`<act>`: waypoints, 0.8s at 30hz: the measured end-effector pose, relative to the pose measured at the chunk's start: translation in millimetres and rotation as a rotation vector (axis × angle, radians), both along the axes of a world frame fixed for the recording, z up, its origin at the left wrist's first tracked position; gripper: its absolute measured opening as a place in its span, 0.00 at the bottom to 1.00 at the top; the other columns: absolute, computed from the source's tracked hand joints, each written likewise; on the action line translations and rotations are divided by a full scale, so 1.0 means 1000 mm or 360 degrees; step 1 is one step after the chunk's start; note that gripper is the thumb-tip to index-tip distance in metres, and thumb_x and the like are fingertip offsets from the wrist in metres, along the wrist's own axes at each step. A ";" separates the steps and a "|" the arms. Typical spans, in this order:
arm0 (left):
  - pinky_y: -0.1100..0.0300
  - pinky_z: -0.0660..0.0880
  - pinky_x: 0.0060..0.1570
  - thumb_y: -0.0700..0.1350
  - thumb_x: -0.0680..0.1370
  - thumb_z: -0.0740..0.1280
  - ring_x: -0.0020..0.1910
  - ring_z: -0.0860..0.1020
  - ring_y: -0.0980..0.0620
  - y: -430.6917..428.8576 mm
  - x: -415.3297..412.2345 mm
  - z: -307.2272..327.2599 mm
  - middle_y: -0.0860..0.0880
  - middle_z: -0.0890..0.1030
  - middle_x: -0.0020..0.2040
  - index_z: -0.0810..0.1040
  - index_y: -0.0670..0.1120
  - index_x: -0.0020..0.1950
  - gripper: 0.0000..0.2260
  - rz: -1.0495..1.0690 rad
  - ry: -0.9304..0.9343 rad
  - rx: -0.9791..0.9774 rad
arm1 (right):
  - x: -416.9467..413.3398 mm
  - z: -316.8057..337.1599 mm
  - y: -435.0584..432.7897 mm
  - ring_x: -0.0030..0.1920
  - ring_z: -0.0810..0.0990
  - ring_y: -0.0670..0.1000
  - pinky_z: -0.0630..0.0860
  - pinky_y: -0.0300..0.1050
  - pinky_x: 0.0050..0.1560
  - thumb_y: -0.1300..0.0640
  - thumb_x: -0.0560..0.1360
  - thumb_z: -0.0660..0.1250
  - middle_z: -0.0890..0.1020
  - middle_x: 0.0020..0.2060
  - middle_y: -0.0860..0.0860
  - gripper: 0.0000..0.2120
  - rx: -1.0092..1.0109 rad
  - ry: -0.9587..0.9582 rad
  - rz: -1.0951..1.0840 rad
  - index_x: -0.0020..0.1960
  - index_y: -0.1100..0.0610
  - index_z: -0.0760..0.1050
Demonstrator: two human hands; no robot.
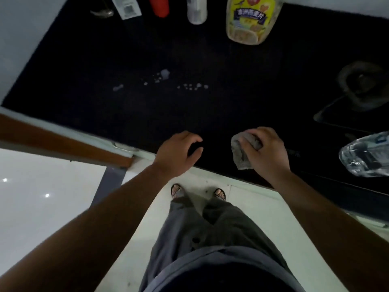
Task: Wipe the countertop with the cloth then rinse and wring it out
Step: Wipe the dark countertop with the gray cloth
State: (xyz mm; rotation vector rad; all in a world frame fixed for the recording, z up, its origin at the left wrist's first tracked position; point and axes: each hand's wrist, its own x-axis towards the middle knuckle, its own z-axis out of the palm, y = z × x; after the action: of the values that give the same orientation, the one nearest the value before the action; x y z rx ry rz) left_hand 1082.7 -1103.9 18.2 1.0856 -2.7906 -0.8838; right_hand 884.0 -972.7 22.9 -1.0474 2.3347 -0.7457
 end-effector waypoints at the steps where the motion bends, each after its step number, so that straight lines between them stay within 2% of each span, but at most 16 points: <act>1: 0.53 0.75 0.52 0.55 0.77 0.60 0.55 0.76 0.50 -0.013 -0.010 -0.004 0.50 0.77 0.57 0.76 0.48 0.61 0.17 -0.0073 -0.0012 -0.0041 | -0.001 -0.005 -0.010 0.57 0.74 0.55 0.73 0.48 0.56 0.43 0.73 0.63 0.73 0.59 0.48 0.16 0.0004 0.0061 -0.0002 0.57 0.48 0.76; 4: 0.48 0.75 0.53 0.55 0.75 0.58 0.56 0.76 0.48 -0.041 -0.032 -0.019 0.49 0.77 0.58 0.77 0.48 0.59 0.18 -0.0206 -0.0035 -0.0268 | -0.001 -0.018 -0.036 0.60 0.70 0.59 0.68 0.45 0.55 0.46 0.74 0.65 0.70 0.65 0.52 0.16 0.0003 0.0279 -0.0055 0.59 0.51 0.76; 8: 0.42 0.67 0.64 0.56 0.75 0.57 0.65 0.70 0.44 -0.062 -0.047 -0.041 0.45 0.72 0.67 0.72 0.50 0.66 0.22 -0.0325 -0.0152 -0.0428 | 0.007 -0.035 -0.055 0.65 0.65 0.61 0.69 0.58 0.58 0.46 0.74 0.65 0.68 0.68 0.53 0.15 0.0094 0.0514 -0.0208 0.57 0.51 0.76; 12: 0.44 0.57 0.70 0.56 0.76 0.57 0.70 0.65 0.46 -0.072 -0.050 -0.050 0.46 0.66 0.72 0.67 0.54 0.70 0.22 -0.0372 -0.0143 -0.0406 | 0.017 -0.047 -0.059 0.65 0.66 0.65 0.69 0.62 0.58 0.44 0.74 0.63 0.70 0.67 0.55 0.16 0.0133 0.0633 -0.0215 0.59 0.49 0.74; 15: 0.45 0.57 0.71 0.57 0.75 0.58 0.70 0.65 0.48 -0.073 -0.050 -0.050 0.48 0.66 0.72 0.68 0.55 0.70 0.23 -0.0312 -0.0077 -0.0352 | -0.005 -0.051 -0.072 0.63 0.66 0.64 0.70 0.61 0.58 0.42 0.75 0.61 0.70 0.66 0.55 0.16 0.0170 0.0726 -0.0161 0.58 0.48 0.74; 20: 0.46 0.57 0.71 0.56 0.74 0.60 0.69 0.65 0.48 -0.073 -0.052 -0.049 0.48 0.68 0.71 0.70 0.54 0.68 0.23 -0.0280 -0.0020 -0.0334 | -0.064 -0.048 -0.138 0.64 0.63 0.63 0.67 0.59 0.61 0.42 0.77 0.56 0.64 0.68 0.54 0.17 0.0289 0.0730 -0.0446 0.62 0.48 0.71; 24: 0.47 0.57 0.70 0.56 0.74 0.61 0.68 0.66 0.48 -0.074 -0.053 -0.050 0.48 0.68 0.71 0.70 0.54 0.68 0.23 -0.0277 -0.0060 -0.0357 | -0.045 -0.052 -0.134 0.59 0.68 0.64 0.71 0.58 0.56 0.44 0.76 0.58 0.69 0.65 0.54 0.16 0.0101 0.0757 -0.0159 0.59 0.50 0.74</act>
State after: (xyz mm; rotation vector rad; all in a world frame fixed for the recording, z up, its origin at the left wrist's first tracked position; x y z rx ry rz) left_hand 1029.5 -1177.5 -31.8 0.8475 -2.9602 -0.5464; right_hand 839.3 -1107.0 -29.1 -1.1891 2.8072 -0.4904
